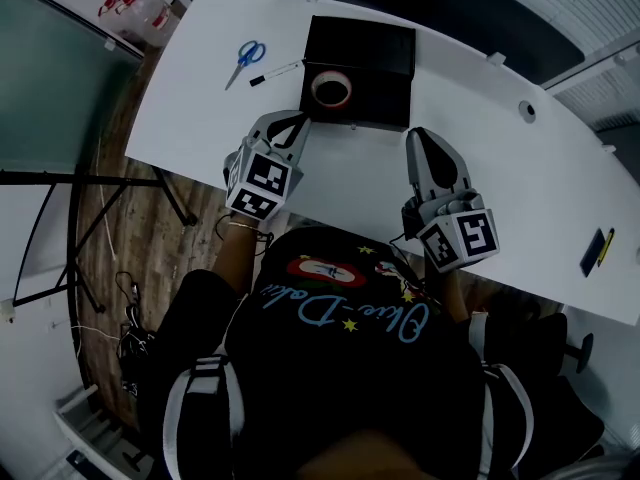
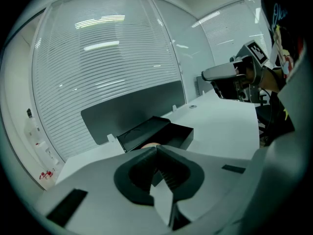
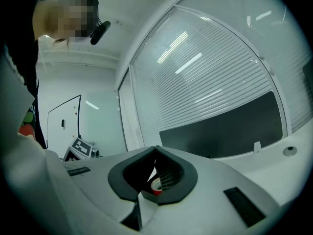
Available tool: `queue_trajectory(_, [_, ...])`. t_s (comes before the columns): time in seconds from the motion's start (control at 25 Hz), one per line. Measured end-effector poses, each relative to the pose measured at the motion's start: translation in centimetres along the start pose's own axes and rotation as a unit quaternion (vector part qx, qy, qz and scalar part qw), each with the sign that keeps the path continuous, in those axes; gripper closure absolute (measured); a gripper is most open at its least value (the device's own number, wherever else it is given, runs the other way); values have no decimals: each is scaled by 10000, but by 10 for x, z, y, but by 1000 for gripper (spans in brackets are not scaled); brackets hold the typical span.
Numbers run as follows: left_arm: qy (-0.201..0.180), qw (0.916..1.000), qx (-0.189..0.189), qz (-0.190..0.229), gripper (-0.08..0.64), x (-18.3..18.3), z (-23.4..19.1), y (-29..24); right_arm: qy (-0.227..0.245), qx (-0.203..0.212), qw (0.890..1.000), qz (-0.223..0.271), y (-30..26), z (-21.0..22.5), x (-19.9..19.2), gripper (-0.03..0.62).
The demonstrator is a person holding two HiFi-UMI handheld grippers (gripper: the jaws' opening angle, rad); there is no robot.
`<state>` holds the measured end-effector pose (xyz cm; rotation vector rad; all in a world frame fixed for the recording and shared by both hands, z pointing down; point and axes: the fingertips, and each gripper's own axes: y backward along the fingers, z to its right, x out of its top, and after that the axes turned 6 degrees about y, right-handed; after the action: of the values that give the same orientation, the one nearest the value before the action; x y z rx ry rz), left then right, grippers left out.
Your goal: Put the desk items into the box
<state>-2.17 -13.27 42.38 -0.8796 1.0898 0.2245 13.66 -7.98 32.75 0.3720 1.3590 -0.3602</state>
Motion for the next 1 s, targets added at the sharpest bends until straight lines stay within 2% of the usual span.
queue_trajectory(0.56, [209,9982,554,-54,541,-22,-11,38,-160,405,9990,-115,0,-22,-16,589])
queue_trajectory(0.8, [229,9976,639,93,540,-20,-22,40,32,282,9995,-139,3,-20,-12,589])
queue_trajectory(1.0, [128,9986,490,167,540,-19,-36,30,109,87,9999,-96,-5,-24,-9,589])
